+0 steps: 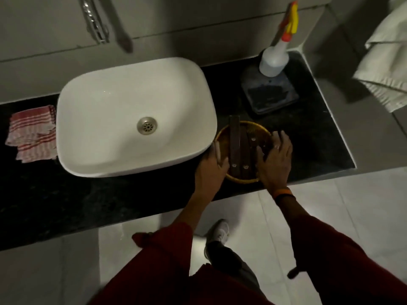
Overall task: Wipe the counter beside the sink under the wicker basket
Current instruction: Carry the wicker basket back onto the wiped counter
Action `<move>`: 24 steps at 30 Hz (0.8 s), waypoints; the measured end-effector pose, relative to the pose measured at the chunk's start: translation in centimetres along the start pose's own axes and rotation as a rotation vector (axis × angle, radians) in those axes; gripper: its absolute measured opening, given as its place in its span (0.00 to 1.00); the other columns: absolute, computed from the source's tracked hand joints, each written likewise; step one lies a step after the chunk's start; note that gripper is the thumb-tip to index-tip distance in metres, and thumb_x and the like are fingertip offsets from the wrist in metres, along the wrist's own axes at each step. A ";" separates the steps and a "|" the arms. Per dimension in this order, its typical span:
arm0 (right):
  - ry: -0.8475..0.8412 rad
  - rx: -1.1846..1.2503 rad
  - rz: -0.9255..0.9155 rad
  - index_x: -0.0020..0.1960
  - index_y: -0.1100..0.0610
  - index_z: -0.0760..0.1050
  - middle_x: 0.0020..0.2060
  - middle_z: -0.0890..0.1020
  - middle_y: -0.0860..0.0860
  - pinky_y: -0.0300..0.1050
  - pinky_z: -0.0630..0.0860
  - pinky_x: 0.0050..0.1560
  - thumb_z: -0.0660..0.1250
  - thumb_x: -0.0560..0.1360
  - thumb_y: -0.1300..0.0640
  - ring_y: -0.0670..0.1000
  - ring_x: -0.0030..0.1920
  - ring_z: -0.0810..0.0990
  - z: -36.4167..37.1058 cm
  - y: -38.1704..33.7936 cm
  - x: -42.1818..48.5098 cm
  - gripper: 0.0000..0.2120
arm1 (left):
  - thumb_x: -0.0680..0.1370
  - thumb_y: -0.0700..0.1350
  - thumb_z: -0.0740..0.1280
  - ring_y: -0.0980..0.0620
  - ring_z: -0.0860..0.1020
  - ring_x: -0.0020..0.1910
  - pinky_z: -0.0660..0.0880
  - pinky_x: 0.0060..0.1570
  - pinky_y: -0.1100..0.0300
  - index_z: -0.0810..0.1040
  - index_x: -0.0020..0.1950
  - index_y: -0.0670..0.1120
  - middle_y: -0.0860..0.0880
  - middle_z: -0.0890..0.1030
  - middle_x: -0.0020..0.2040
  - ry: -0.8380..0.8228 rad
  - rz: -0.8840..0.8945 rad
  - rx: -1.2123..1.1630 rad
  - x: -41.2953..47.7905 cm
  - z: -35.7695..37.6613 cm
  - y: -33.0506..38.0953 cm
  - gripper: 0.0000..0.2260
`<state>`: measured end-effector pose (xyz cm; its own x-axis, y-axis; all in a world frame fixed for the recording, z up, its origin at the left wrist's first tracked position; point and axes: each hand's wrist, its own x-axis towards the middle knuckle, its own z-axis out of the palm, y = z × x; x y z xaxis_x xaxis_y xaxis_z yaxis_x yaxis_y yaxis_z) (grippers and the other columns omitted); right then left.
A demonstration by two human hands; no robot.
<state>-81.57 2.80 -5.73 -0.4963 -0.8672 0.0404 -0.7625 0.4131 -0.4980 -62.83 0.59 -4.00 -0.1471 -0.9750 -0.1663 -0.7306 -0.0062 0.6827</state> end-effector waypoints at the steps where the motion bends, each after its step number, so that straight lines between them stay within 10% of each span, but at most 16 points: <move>1: -0.029 0.055 0.054 0.79 0.58 0.60 0.78 0.62 0.60 0.65 0.69 0.73 0.63 0.82 0.48 0.62 0.78 0.63 -0.2 0.5 1.0 0.29 | 0.80 0.50 0.67 0.39 0.77 0.66 0.77 0.65 0.46 0.65 0.77 0.43 0.38 0.77 0.69 -0.014 -0.048 -0.031 0.9 0.4 1.0 0.28; 7: -0.086 0.233 0.208 0.64 0.60 0.74 0.57 0.82 0.59 0.58 0.78 0.64 0.52 0.87 0.54 0.59 0.59 0.82 -1.1 -2.1 -0.1 0.16 | 0.80 0.42 0.63 0.40 0.83 0.44 0.76 0.38 0.55 0.76 0.62 0.42 0.39 0.83 0.48 -0.029 -0.287 -0.137 0.5 -1.4 -0.1 0.12; 19: -0.042 0.155 0.135 0.56 0.60 0.73 0.41 0.76 0.47 0.36 0.71 0.35 0.55 0.85 0.64 0.44 0.34 0.73 2.3 -8.8 -16.7 0.09 | 0.77 0.37 0.66 0.62 0.73 0.27 0.73 0.28 0.72 0.80 0.49 0.46 0.52 0.77 0.32 0.010 -0.303 -0.205 -11.5 -9.0 -12.1 0.05; 24: -0.161 0.180 0.107 0.64 0.61 0.73 0.49 0.82 0.55 0.51 0.79 0.43 0.57 0.84 0.65 0.55 0.42 0.81 6.0 -15.4 -22.2 0.12 | 0.80 0.41 0.64 0.64 0.77 0.29 0.71 0.26 0.72 0.76 0.43 0.53 0.55 0.74 0.30 0.062 -0.384 -0.201 -14.7 -14.8 -19.2 0.08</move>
<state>-56.34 14.00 -4.12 -0.4865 -0.8604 -0.1514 -0.6164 0.4609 -0.6385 -36.76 11.80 -4.09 0.1552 -0.9050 -0.3961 -0.5793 -0.4081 0.7056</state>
